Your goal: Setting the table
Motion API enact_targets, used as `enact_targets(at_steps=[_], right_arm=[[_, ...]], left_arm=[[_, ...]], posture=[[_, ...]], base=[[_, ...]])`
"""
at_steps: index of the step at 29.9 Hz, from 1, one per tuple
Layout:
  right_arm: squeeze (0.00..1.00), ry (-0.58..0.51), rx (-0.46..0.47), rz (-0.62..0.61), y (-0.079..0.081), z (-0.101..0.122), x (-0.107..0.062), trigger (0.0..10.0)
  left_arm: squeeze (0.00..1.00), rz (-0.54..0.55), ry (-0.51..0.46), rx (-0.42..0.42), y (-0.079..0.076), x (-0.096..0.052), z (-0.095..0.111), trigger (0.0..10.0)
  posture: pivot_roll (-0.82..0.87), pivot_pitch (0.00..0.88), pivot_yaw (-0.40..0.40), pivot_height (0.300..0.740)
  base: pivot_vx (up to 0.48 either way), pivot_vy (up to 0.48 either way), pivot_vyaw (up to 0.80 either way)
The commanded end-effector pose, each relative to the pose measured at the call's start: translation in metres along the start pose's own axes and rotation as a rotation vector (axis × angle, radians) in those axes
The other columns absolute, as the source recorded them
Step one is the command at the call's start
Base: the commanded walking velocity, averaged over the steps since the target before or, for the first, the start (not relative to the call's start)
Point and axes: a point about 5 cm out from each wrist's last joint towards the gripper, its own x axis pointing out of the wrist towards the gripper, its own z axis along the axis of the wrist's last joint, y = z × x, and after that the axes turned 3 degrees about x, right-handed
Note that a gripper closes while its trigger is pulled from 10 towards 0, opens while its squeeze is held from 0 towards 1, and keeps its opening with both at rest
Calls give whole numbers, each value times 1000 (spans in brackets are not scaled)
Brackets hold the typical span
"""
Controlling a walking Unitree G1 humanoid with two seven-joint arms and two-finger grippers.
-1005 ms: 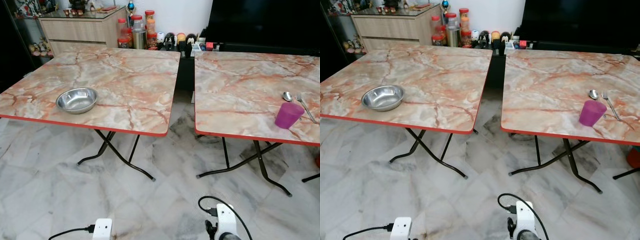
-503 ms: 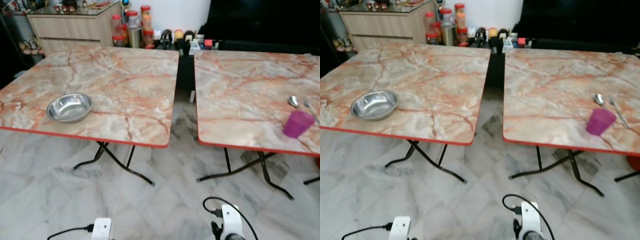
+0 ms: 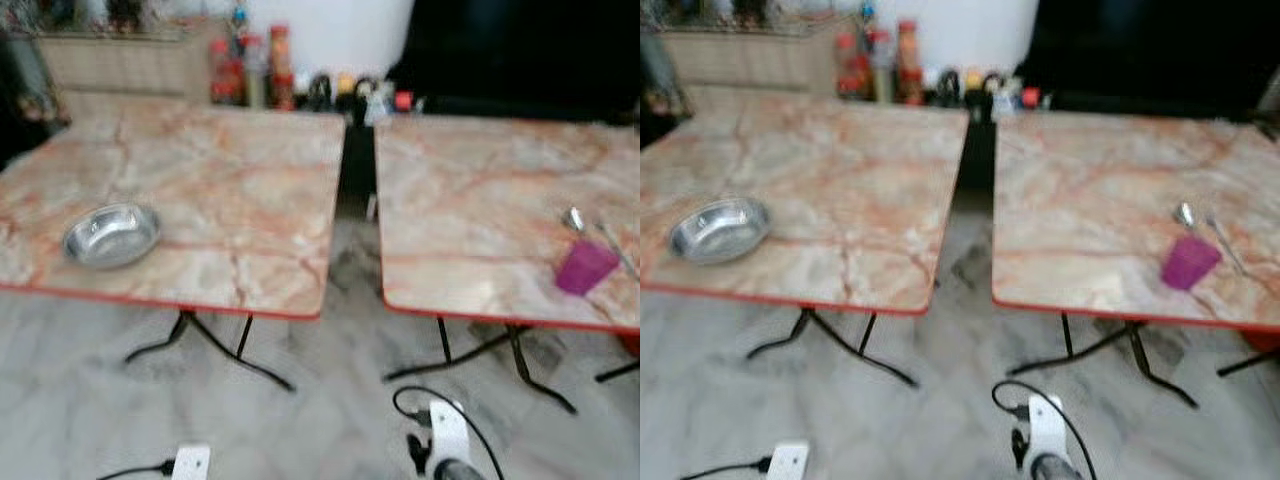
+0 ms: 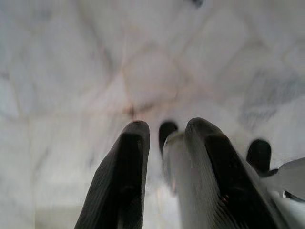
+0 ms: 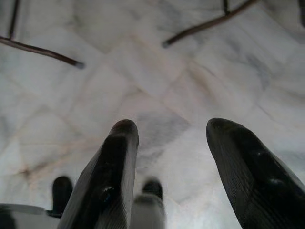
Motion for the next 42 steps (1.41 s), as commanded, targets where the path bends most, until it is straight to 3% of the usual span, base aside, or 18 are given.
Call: enact_targets(at_steps=[1,9,16,20,31,42], right_arm=[[0,-4,-1,-11,-6,2,0,10000],[0,-13,-34,16,0,3,0,10000],[0,-20,-39,20,0,6,1,10000],[0,-22,-32,18,0,6,1,10000],[0,-25,-25,18,1,6,1,10000],[0,-7,-95,12,-1,2,0,10000]], left_arm=[[0,-7,11,-11,-6,0,-3,10000],[0,-2,-9,-45,-5,0,0,10000],[0,-9,0,-18,-5,0,1,10000],[0,11,-4,-23,22,-2,0,10000],[0,4,-9,-22,21,-1,3,10000],[0,8,-11,-28,23,-1,3,10000]], posture=[[20,0,-26,732],[19,0,-23,732],[20,0,-22,732],[20,0,-21,732],[18,0,-19,732],[19,0,-19,732]], base=[[0,0,0],[0,0,0],[0,-91,0],[0,-371,0],[0,-373,0],[118,-361,277]])
